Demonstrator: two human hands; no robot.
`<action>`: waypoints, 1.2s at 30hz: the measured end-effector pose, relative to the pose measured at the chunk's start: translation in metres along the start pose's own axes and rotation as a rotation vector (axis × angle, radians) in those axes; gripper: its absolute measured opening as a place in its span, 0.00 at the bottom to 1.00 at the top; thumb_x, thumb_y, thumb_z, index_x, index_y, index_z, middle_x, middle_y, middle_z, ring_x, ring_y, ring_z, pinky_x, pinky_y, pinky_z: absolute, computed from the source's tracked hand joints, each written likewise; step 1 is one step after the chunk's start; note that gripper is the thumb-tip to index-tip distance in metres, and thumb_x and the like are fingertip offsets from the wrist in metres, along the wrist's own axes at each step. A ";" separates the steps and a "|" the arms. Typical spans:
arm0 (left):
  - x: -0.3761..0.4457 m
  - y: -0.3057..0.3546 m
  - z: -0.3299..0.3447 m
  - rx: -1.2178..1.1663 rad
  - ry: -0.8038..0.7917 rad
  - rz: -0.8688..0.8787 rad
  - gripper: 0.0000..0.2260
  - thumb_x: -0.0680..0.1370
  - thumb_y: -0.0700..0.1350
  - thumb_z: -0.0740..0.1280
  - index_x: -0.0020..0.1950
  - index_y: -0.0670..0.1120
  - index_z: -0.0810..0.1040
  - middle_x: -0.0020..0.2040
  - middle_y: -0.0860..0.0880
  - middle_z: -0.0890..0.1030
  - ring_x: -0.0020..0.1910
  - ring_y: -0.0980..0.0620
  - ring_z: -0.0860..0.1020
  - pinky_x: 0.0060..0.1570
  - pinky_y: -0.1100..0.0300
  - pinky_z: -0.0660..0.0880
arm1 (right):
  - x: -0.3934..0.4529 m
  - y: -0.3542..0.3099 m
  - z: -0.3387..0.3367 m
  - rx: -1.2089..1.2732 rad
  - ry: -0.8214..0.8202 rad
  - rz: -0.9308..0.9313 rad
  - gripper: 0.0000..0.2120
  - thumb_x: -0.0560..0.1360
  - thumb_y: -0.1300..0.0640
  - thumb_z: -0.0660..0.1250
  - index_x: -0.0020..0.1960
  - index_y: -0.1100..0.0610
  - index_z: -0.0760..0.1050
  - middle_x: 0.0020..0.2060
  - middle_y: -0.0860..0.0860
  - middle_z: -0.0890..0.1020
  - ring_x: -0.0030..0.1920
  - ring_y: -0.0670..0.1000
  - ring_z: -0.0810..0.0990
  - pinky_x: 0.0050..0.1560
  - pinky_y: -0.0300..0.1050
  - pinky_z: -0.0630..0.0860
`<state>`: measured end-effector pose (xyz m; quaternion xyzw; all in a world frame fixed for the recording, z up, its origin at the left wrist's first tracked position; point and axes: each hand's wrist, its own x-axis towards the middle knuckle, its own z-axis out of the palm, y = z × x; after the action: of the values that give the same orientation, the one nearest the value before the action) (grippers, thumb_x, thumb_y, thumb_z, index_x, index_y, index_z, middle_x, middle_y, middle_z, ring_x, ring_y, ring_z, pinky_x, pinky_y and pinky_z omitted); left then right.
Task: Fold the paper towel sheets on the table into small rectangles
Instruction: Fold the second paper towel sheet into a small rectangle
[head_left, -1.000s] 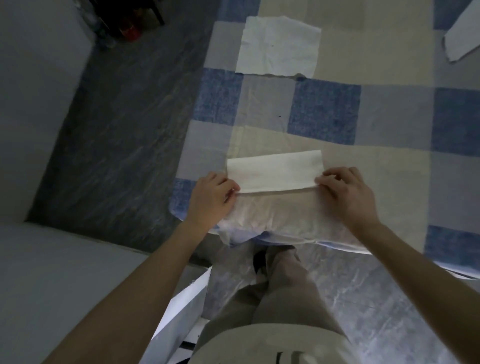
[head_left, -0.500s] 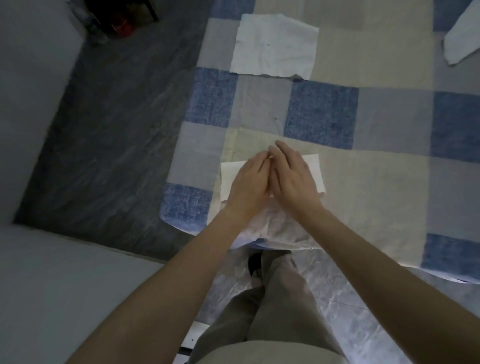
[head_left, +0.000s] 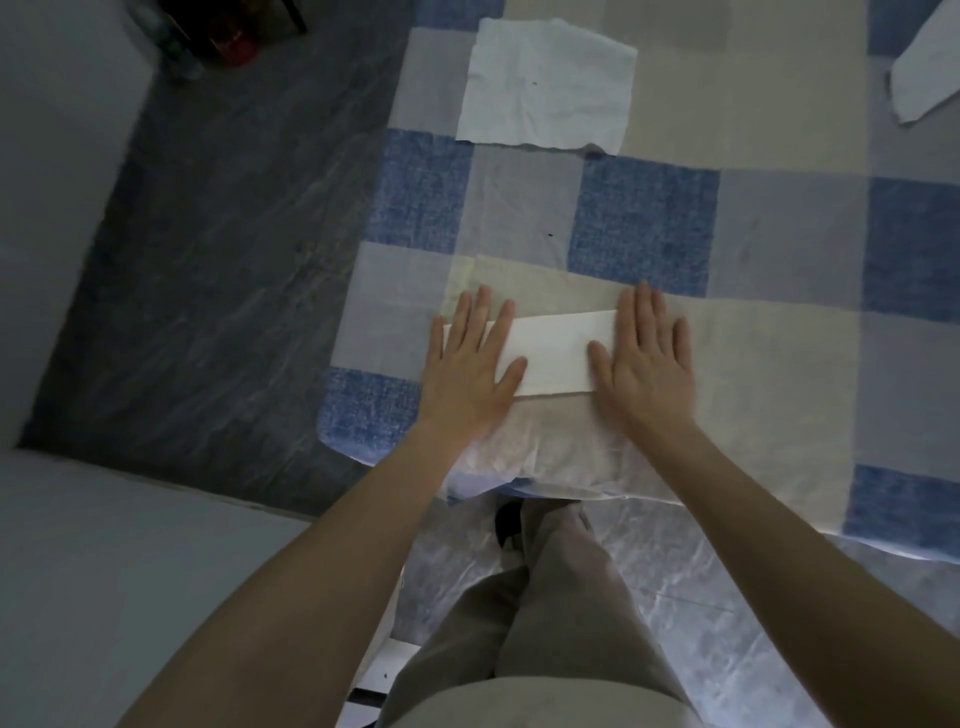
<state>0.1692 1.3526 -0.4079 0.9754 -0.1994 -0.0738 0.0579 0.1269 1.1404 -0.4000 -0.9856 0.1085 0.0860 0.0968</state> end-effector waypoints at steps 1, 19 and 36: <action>0.000 0.000 -0.001 0.007 -0.003 0.002 0.30 0.80 0.61 0.47 0.80 0.51 0.48 0.80 0.47 0.46 0.78 0.48 0.43 0.74 0.44 0.41 | 0.000 0.004 -0.001 0.008 0.000 0.043 0.33 0.80 0.41 0.42 0.78 0.58 0.41 0.78 0.53 0.44 0.77 0.52 0.41 0.76 0.54 0.41; 0.003 0.000 -0.001 -0.017 0.008 0.003 0.27 0.81 0.57 0.45 0.79 0.52 0.51 0.80 0.47 0.50 0.78 0.49 0.46 0.74 0.42 0.44 | 0.006 -0.035 0.008 0.011 0.002 -0.226 0.29 0.80 0.45 0.44 0.78 0.56 0.48 0.78 0.52 0.50 0.77 0.50 0.45 0.74 0.49 0.39; -0.020 -0.036 -0.010 0.051 -0.024 -0.137 0.29 0.81 0.57 0.40 0.79 0.45 0.44 0.80 0.46 0.47 0.78 0.47 0.45 0.75 0.44 0.44 | 0.006 0.000 0.000 -0.023 0.005 -0.091 0.31 0.80 0.44 0.43 0.78 0.56 0.46 0.78 0.52 0.48 0.77 0.51 0.45 0.75 0.54 0.43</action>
<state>0.1661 1.3942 -0.4013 0.9870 -0.1346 -0.0840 0.0253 0.1328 1.1395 -0.4010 -0.9908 0.0628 0.0800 0.0891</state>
